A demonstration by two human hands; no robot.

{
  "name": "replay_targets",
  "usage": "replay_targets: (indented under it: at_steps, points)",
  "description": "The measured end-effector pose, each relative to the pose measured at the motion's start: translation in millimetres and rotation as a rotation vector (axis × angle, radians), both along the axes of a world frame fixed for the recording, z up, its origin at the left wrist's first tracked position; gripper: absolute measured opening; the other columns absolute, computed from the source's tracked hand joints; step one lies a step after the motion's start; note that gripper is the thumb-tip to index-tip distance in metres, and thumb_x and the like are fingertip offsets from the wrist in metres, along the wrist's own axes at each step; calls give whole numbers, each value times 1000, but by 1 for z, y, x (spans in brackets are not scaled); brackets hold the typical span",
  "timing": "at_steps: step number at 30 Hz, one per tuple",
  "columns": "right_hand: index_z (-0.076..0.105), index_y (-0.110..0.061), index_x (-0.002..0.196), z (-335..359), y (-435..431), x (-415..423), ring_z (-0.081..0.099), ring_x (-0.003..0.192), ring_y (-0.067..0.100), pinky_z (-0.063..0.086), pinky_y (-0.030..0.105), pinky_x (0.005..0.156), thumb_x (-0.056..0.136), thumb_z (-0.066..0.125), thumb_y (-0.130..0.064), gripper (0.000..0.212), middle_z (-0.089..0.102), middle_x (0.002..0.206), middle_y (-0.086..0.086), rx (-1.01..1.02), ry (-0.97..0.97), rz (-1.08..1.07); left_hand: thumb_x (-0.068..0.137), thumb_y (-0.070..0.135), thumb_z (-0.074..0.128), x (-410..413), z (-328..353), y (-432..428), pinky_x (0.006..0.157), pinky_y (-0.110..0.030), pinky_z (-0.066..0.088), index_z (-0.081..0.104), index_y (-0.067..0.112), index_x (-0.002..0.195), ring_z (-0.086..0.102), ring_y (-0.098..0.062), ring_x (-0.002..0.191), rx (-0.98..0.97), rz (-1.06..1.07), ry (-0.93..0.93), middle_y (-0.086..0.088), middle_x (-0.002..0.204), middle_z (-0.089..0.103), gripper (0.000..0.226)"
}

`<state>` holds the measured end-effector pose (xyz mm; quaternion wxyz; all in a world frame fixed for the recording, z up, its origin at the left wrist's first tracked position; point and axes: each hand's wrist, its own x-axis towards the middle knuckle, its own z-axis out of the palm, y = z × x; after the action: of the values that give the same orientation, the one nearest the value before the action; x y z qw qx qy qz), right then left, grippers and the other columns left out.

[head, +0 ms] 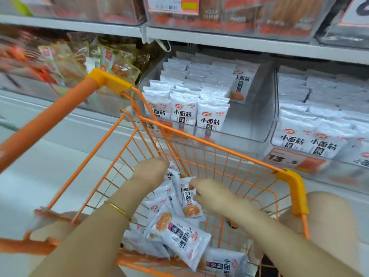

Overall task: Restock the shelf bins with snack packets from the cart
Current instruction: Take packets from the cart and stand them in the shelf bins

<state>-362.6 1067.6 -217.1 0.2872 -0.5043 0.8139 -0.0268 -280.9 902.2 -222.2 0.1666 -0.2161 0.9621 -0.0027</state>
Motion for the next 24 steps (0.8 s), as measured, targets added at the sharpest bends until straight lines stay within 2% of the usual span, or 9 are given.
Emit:
replay_targets:
  at_steps: [2,4,6,9,12,15,18,21,24]
  points:
    - [50,-5,121,-2,1,-5,55,105,34,49,42,84,94,44,-5,28,57,114,17,-2,1,-14,90,-7,40,-1,-8,0,71,-38,46,45,17,134,55,-30,105,-31,-45,-66,-8,128,50,50]
    - [50,-7,124,-1,3,-10,54,108,32,48,41,87,95,45,-11,29,56,118,15,-25,-19,-52,90,-7,41,-2,-14,0,67,-37,45,50,17,128,56,-30,99,-36,-60,-76,-7,121,54,46]
    - [49,-8,126,1,4,-14,52,111,31,47,38,87,95,46,-14,31,56,121,15,-63,-34,-86,90,-4,42,-4,-10,2,64,-35,42,54,14,115,55,-29,88,-18,-52,-62,-8,108,57,33]
    - [49,-7,126,4,4,-17,53,111,28,45,35,87,96,48,-17,32,57,120,13,-150,-82,-150,90,-1,42,-5,8,1,60,-33,33,48,14,90,43,-25,74,57,-77,2,-7,89,53,16]
    - [47,-10,132,12,2,-16,54,113,20,44,30,95,93,57,-23,42,57,123,7,-294,-228,-249,91,5,44,-8,33,0,64,-38,39,49,16,87,50,-28,82,117,-123,138,-8,91,58,13]
    - [45,-11,134,22,2,-14,52,118,13,39,18,95,88,64,-25,52,55,128,2,-410,-375,-308,94,12,46,-13,70,5,70,-34,38,54,14,90,52,-23,85,277,-158,228,-6,92,60,9]
    - [47,-19,132,33,7,-16,53,115,9,42,26,101,80,73,-26,58,57,121,-3,-508,-438,-303,93,14,51,-18,106,16,67,-30,36,53,21,83,49,-15,77,441,-199,315,7,78,54,12]
    - [52,-29,119,54,13,-18,56,108,11,47,34,96,73,79,-28,53,56,116,-5,-620,-417,-298,92,15,53,-24,132,24,67,-24,39,55,22,85,49,-8,73,510,-221,399,12,75,53,11]
    - [56,-30,88,79,23,-21,63,80,12,53,32,75,73,78,-20,28,63,88,-6,-668,-378,-370,92,15,53,-35,148,33,62,-16,36,58,19,88,50,-9,72,547,-211,538,8,77,55,8]
